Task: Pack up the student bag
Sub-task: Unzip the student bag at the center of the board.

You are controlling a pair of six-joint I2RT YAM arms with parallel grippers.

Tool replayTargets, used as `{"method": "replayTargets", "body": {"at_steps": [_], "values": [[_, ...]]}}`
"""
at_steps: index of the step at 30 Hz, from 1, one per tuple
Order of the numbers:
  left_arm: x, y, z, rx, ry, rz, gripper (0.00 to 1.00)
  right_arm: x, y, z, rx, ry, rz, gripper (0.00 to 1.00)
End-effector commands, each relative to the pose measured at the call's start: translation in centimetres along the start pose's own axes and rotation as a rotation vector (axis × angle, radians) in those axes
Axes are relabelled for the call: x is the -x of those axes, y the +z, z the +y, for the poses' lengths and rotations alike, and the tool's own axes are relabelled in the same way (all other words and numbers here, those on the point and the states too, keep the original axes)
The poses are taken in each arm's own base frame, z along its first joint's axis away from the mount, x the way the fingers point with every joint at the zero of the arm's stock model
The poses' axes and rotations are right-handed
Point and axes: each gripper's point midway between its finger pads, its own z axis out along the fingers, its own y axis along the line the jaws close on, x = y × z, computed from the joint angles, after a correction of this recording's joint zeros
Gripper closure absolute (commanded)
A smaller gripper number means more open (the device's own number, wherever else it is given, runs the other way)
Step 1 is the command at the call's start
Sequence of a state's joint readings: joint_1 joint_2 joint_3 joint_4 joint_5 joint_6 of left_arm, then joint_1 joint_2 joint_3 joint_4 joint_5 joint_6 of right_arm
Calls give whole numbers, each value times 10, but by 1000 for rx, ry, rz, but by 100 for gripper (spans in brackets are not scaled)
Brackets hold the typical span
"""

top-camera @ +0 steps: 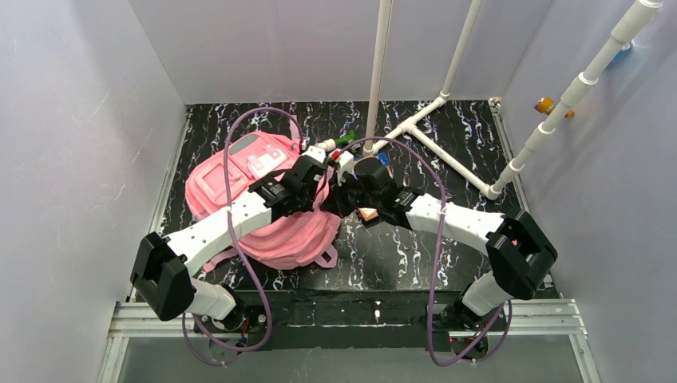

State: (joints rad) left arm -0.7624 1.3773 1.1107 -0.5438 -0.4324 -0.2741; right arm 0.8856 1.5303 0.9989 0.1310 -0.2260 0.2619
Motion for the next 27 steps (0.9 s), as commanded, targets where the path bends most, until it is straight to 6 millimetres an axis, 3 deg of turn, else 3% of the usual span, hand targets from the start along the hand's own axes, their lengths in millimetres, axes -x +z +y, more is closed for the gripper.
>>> {"method": "replayTargets", "body": {"at_steps": [1, 6, 10, 15, 27], "values": [[24, 6, 2, -35, -180, -41, 100, 16, -10, 17, 61, -43, -69, 99], [49, 7, -9, -176, -356, -69, 100, 7, -9, 24, 75, -54, -74, 99], [66, 8, -7, -224, -450, -82, 100, 4, -7, 36, 89, -63, -70, 99], [82, 15, -5, -316, -575, -68, 100, 0, -3, 58, 113, -82, -61, 99], [141, -2, -8, -646, -831, -61, 100, -18, 22, 120, 174, -166, -69, 99]]}}
